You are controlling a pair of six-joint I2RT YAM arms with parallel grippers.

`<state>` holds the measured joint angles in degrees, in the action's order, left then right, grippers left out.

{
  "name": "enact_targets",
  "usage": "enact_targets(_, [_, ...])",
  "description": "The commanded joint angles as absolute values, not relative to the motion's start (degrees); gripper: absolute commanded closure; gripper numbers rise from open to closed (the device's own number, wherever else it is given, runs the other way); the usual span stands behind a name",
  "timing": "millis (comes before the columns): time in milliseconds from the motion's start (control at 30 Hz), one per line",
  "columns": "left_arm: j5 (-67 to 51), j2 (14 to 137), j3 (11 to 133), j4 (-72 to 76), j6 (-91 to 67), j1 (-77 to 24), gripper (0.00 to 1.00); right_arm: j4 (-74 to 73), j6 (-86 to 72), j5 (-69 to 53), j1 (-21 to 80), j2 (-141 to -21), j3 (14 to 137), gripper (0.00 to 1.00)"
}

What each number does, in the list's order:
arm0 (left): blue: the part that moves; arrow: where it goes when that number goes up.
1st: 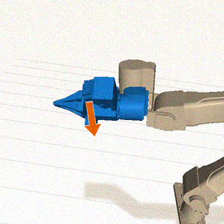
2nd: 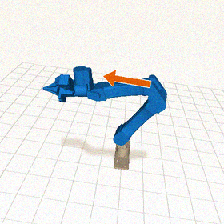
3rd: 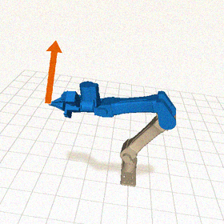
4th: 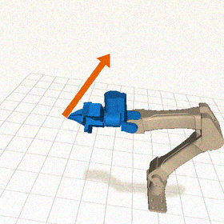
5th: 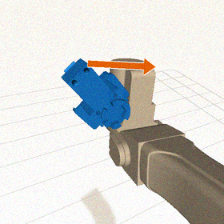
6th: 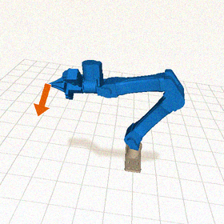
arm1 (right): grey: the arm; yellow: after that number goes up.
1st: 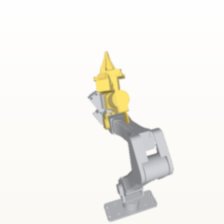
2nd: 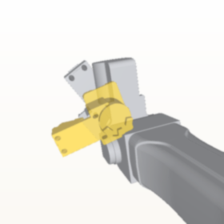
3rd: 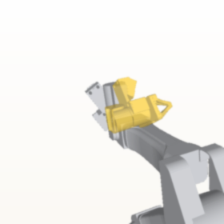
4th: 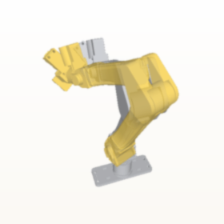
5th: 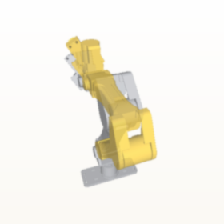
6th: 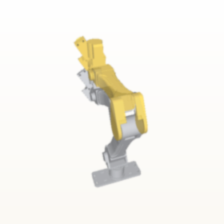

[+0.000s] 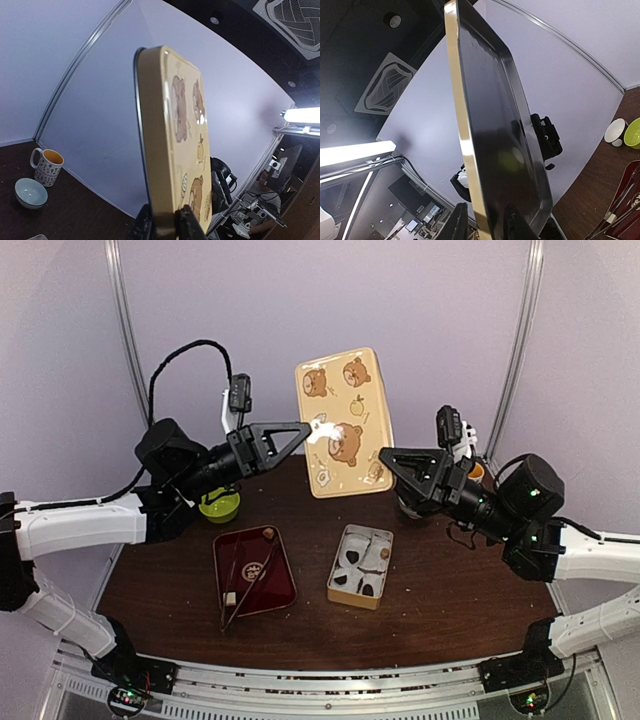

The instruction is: Pack the chocolate

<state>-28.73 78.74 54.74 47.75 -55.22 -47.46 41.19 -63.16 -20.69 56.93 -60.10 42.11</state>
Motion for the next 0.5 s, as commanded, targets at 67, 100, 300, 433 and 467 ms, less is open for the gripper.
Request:
enact_targets(67, [-28.19,77.48,54.19,43.63,-52.49,-47.29,0.89,30.47,-55.97,-19.79,57.20,-58.47,46.11,0.76])
enact_targets(100, [-28.10,77.30,54.16,42.88,-52.41,-47.29,0.89,26.99,-53.97,-19.00,57.20,-58.00,46.90,0.76])
enact_targets(300, [-26.49,76.94,55.25,34.01,-50.81,-47.29,0.90,8.85,-44.12,-12.11,57.14,-56.82,51.42,0.76])
enact_targets(433, [-27.07,77.87,55.43,31.72,-50.76,-47.29,0.91,3.24,-41.38,-10.22,57.15,-58.09,53.21,0.77])
enact_targets(467, [-27.41,78.27,55.50,31.65,-50.84,-47.33,0.92,2.21,-40.94,-9.93,57.18,-58.50,53.64,0.77])
